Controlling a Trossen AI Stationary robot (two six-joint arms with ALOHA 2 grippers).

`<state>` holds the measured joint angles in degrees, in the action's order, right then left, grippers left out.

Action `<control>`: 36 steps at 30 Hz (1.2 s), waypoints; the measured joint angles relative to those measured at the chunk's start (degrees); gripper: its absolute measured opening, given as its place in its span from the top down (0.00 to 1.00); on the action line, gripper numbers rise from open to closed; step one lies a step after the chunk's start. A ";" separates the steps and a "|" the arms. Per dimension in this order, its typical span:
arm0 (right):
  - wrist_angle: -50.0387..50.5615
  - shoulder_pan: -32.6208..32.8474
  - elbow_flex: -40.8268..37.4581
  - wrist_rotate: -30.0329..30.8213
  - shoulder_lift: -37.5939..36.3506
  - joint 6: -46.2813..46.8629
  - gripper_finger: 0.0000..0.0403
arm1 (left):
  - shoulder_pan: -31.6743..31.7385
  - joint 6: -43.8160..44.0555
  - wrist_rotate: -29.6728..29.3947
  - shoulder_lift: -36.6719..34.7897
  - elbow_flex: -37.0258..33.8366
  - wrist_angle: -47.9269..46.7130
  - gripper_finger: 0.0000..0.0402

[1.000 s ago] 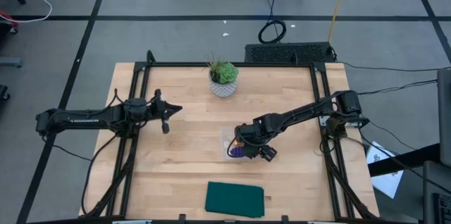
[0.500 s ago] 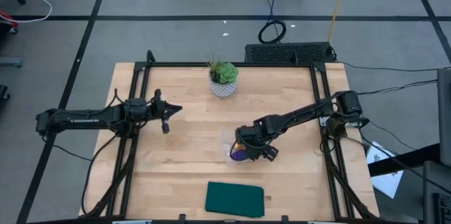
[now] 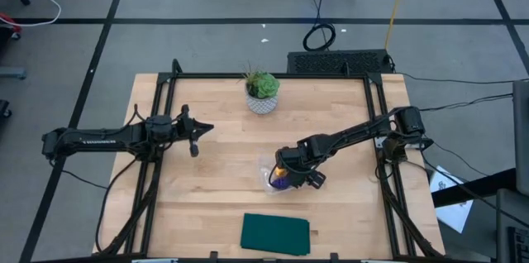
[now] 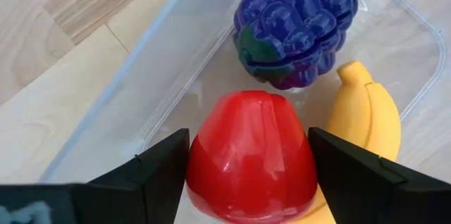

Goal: Pick and placing Produce into tupperware
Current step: Put the apple into the transparent bin

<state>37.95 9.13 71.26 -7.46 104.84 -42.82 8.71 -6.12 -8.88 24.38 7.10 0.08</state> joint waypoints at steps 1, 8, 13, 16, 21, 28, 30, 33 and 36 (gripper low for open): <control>0.01 0.00 0.00 -0.07 0.00 0.08 0.34 | -0.01 0.01 0.00 -0.01 -0.01 0.00 0.94; 0.35 -0.02 -0.02 -1.54 0.04 1.04 0.34 | -0.02 0.21 0.00 -0.02 -0.01 -0.01 0.94; -0.19 -0.04 -0.91 -1.82 -0.06 0.86 0.34 | 0.00 0.21 0.00 -0.02 0.01 -0.02 0.94; -0.76 -0.04 -2.06 -1.98 -0.17 0.43 0.34 | 0.00 0.21 0.01 -0.02 0.01 -0.02 0.94; -1.12 -0.04 -2.67 -2.08 -0.15 0.33 0.34 | -0.02 0.01 0.01 -0.01 -0.01 -0.02 0.94; -1.31 -0.04 -2.71 -1.76 -0.11 1.08 0.29 | 0.00 -0.01 0.00 -0.01 -0.01 0.00 0.94; -1.30 -0.04 -2.71 -1.65 -0.07 1.54 0.29 | -0.02 -0.01 0.02 0.00 -0.01 0.00 0.94; -1.30 -0.04 -2.73 -1.56 -0.06 1.61 0.28 | -0.01 -0.14 0.00 -0.02 -0.01 0.00 0.94; -1.33 -0.04 -2.75 -1.54 -0.04 1.67 0.28 | -0.02 -0.14 0.02 -0.01 -0.01 0.00 0.94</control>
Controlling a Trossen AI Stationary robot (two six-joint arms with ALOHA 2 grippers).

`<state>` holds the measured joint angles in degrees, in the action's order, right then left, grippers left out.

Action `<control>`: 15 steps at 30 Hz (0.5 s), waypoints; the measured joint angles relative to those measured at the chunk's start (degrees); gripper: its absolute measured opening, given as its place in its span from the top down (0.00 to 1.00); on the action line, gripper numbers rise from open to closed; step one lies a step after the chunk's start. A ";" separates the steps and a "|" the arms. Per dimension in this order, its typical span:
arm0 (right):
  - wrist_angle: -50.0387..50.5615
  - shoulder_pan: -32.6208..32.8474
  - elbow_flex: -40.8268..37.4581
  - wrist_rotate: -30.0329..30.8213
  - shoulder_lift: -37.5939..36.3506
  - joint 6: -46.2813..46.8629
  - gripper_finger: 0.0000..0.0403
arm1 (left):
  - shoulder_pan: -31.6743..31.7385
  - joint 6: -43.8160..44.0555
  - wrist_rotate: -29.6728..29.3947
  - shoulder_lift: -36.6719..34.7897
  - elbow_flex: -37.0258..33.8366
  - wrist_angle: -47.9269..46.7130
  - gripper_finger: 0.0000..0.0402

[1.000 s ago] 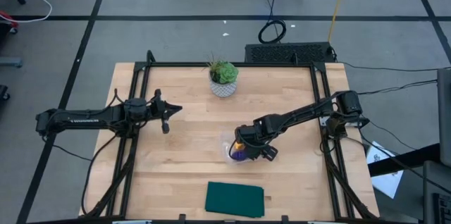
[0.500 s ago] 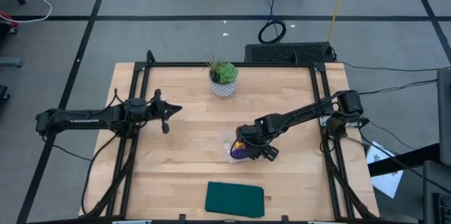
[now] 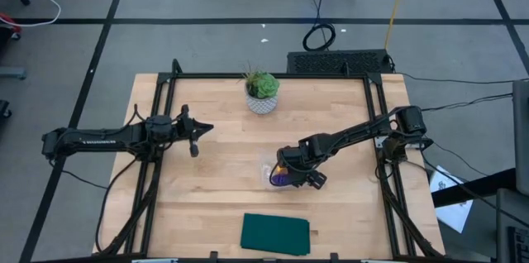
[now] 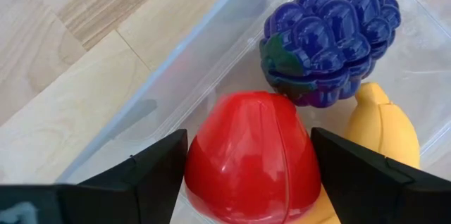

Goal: Pick and placing Produce into tupperware
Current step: Put the apple into the transparent bin

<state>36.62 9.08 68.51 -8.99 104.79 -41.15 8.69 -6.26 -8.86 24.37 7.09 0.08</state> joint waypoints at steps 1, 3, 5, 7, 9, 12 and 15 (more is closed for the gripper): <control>0.02 0.00 0.00 0.04 0.02 0.17 0.28 | 0.00 0.00 -0.02 0.00 0.00 0.00 0.94; 0.15 0.00 0.00 0.15 0.04 0.65 0.28 | 0.00 0.01 0.00 0.00 0.00 0.00 0.94; 0.41 0.00 0.00 0.52 0.06 1.03 0.28 | 0.00 0.01 0.00 0.01 0.00 0.00 0.94; 0.84 0.04 0.00 1.40 0.07 1.03 0.28 | 0.02 0.01 -0.02 0.00 0.02 0.00 0.94; 1.00 0.04 0.00 1.50 0.09 1.05 0.28 | 0.01 0.02 -0.01 0.00 0.00 0.00 0.94; 1.46 0.04 0.00 1.76 0.11 1.01 0.28 | 0.00 0.04 -0.02 0.01 0.02 0.00 0.94; 1.82 0.04 0.00 1.92 0.13 0.64 0.28 | 0.02 0.06 -0.02 -0.01 0.00 0.00 0.94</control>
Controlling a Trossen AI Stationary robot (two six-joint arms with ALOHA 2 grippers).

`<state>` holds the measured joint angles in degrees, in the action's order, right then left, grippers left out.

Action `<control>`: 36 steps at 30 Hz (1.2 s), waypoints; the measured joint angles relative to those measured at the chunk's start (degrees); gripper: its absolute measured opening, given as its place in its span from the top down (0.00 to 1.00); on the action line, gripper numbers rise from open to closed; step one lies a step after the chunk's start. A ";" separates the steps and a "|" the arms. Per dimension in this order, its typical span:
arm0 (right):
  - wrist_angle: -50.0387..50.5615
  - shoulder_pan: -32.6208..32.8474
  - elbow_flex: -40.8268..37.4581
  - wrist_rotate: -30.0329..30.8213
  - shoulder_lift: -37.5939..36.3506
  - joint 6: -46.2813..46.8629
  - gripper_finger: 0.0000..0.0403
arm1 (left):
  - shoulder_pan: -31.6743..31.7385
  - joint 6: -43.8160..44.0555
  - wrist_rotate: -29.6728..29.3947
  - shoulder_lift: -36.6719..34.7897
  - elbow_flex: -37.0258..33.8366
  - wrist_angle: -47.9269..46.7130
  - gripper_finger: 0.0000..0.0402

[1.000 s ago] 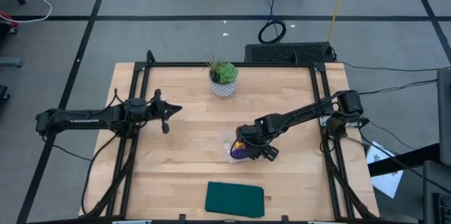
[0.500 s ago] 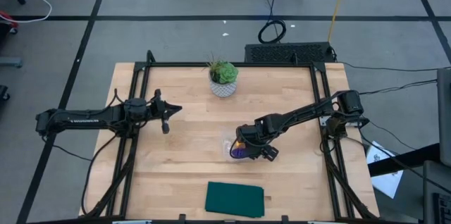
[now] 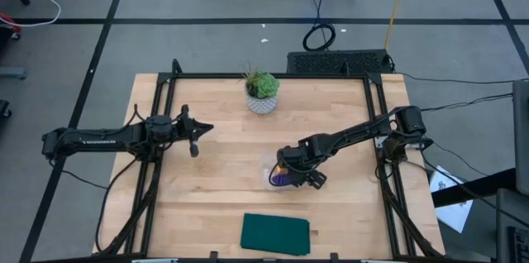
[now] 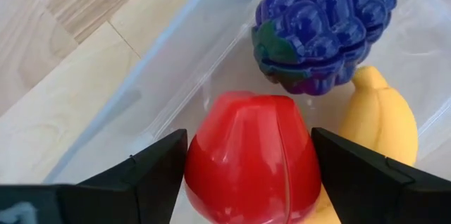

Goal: Pick and placing Produce into tupperware
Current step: Put the apple into the transparent bin

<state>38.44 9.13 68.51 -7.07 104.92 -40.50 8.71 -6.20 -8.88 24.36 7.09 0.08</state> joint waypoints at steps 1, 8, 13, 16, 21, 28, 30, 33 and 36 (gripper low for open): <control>0.10 0.00 0.00 0.02 0.00 -0.27 0.28 | -0.02 0.02 0.01 0.02 0.02 0.00 0.94; 0.72 0.04 1.51 1.32 0.02 0.97 0.28 | -0.02 0.31 0.00 0.02 0.00 -0.02 0.94; 1.84 0.04 2.02 1.39 0.16 1.85 0.24 | 0.00 0.31 0.02 0.01 0.00 -0.05 0.94; 1.80 0.02 2.01 1.61 0.22 1.83 0.21 | -0.01 0.31 0.00 0.02 0.02 -0.35 0.94; 1.48 0.02 2.03 1.60 0.20 1.86 0.19 | -0.01 0.37 0.01 0.01 0.01 -0.39 0.94; 2.95 0.02 2.75 4.25 0.13 2.42 0.19 | -0.01 0.50 0.00 0.02 0.00 -0.39 0.94; 3.88 0.11 3.56 5.79 0.13 2.42 0.19 | -0.02 0.50 0.00 0.02 0.00 -0.39 0.94; 5.10 0.33 4.96 6.58 0.15 2.48 0.19 | 0.00 0.50 0.00 0.02 0.00 -0.37 0.94; 5.96 0.39 5.87 6.54 0.13 2.86 0.19 | -0.01 0.50 0.00 0.00 0.00 -0.37 0.94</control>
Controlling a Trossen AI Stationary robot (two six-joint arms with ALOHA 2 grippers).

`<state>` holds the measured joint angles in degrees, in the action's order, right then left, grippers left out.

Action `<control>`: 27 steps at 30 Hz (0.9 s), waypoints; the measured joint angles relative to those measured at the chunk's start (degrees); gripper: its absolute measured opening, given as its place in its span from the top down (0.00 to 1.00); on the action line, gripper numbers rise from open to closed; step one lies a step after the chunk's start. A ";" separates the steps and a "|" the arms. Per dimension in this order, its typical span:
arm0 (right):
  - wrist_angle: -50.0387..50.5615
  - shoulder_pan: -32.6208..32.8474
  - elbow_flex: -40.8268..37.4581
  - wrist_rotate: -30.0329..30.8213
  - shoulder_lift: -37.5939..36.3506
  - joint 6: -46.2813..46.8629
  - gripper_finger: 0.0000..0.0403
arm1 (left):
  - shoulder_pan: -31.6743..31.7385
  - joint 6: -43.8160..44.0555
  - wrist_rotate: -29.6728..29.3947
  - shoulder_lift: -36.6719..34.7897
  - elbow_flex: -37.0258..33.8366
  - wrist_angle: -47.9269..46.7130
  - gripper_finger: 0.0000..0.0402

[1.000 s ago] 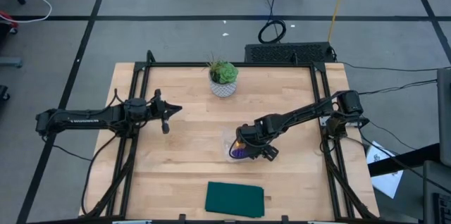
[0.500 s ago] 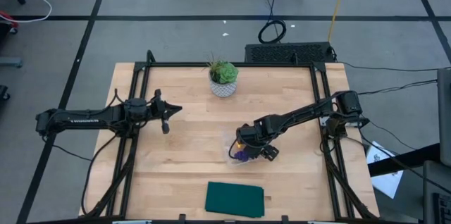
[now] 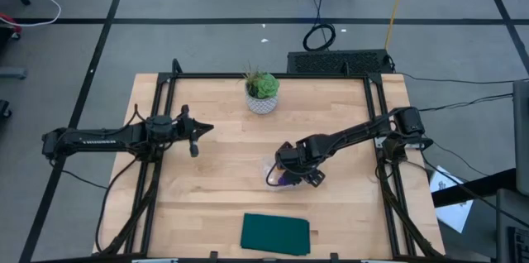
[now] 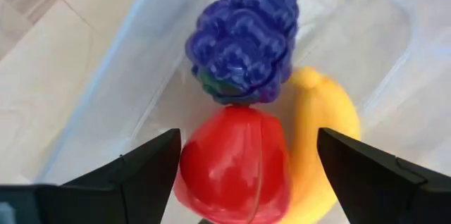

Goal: Pick and placing Produce into tupperware
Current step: Put the apple into the transparent bin, then adjust the transparent bin

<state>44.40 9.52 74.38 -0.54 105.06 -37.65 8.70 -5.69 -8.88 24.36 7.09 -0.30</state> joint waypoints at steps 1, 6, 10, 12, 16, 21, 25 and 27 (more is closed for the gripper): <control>0.36 0.00 0.04 -0.04 0.00 0.06 0.19 | -0.01 0.00 0.00 0.02 0.02 0.00 0.94; 2.16 -0.01 0.06 -0.55 0.00 1.20 0.19 | -0.01 -0.02 0.00 0.01 0.00 0.01 0.94; 3.06 -0.02 0.65 -0.61 0.00 2.28 0.19 | 0.00 -0.02 0.00 0.02 0.00 0.02 0.94; 3.87 -0.02 1.95 -0.62 0.00 2.54 0.19 | -0.01 -0.02 0.00 0.02 0.00 0.02 0.94; 4.76 -0.02 5.14 0.55 -0.02 2.75 0.19 | 0.00 -0.02 0.00 0.01 0.00 0.02 0.94; 6.74 -0.04 7.91 4.24 -0.09 3.51 0.21 | -0.01 -0.04 0.00 0.02 0.00 0.02 0.94; 7.85 -0.09 8.95 7.92 -0.92 4.28 0.23 | 0.01 -0.02 0.00 0.00 0.00 0.02 0.94; 8.04 -0.11 8.95 7.98 -1.72 5.38 0.23 | -0.01 0.01 0.00 0.02 0.00 0.02 0.94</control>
<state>52.44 9.41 83.33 7.44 103.34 -32.26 8.69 -5.69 -8.88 24.38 7.09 -0.27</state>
